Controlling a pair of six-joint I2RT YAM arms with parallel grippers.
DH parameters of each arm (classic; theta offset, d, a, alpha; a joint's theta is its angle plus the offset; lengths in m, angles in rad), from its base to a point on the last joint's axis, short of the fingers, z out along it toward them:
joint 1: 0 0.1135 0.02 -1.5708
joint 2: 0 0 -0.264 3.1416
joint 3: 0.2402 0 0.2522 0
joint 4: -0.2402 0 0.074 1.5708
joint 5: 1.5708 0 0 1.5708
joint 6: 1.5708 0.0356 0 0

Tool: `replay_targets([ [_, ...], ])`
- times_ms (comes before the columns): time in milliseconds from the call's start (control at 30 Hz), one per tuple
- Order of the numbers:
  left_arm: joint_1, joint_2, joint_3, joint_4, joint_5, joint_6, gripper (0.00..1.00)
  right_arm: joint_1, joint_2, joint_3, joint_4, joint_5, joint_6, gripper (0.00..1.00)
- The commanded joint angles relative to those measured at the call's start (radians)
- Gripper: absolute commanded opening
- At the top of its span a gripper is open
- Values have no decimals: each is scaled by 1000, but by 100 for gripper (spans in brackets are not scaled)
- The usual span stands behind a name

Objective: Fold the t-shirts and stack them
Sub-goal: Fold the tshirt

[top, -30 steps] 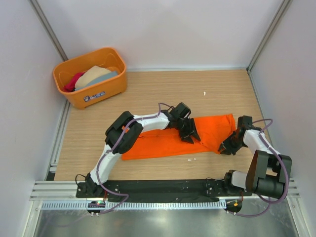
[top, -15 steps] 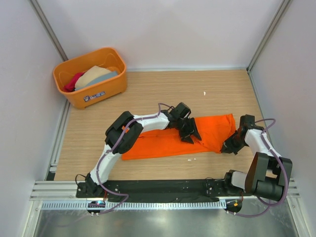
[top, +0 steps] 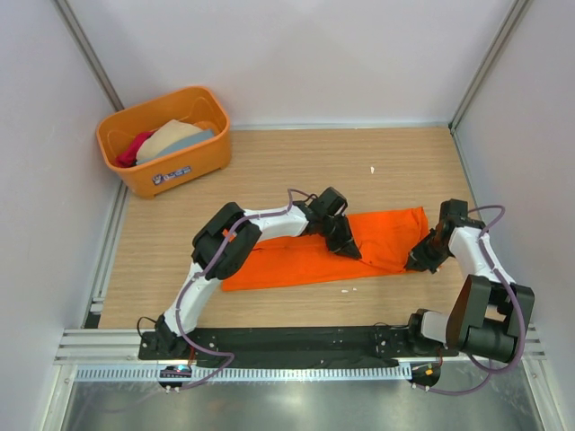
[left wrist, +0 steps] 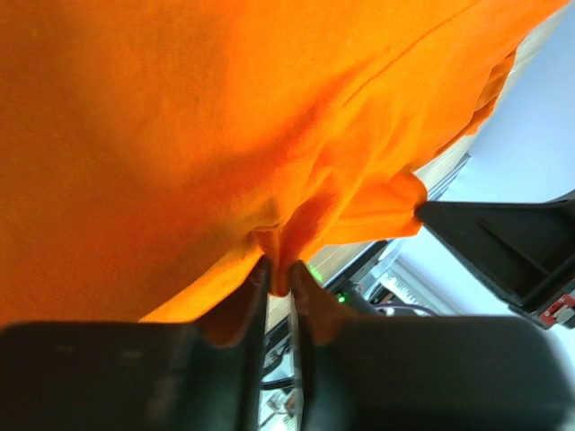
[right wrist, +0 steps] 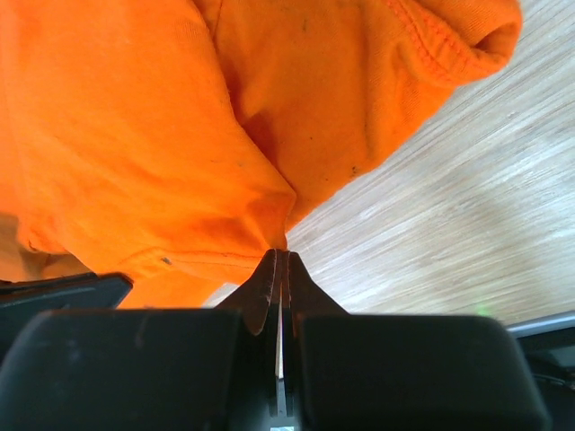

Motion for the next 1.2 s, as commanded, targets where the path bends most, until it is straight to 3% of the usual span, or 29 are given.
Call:
replay_targets([
  [0, -2, 8, 28, 31, 17, 2, 11, -3, 6, 49, -26, 2, -33, 1],
  [133, -3, -5, 7, 7, 17, 5, 5, -3, 24, 103, -34, 29, -49, 1],
  [500, -5, 1, 45, -151, 23, 79, 6, -3, 222, 318, 32, -29, -66, 1],
  [567, -3, 0, 89, -208, 12, 117, 9, -3, 244, 333, 47, -43, -68, 1],
  [667, -2, -11, 125, -260, -20, 169, 27, -3, 277, 351, 49, -47, -76, 1],
  [767, -2, -43, 125, -302, -65, 238, 37, -3, 300, 370, 47, -41, -85, 1],
  [867, -2, -72, 131, -341, -106, 316, 40, -3, 324, 393, 49, -35, -88, 1],
  [1033, -17, -81, 165, -374, -163, 428, 38, -5, 377, 437, 40, -30, -89, 1],
  [1167, -31, -36, 234, -406, -165, 464, 29, -5, 396, 460, 35, -44, -88, 1],
])
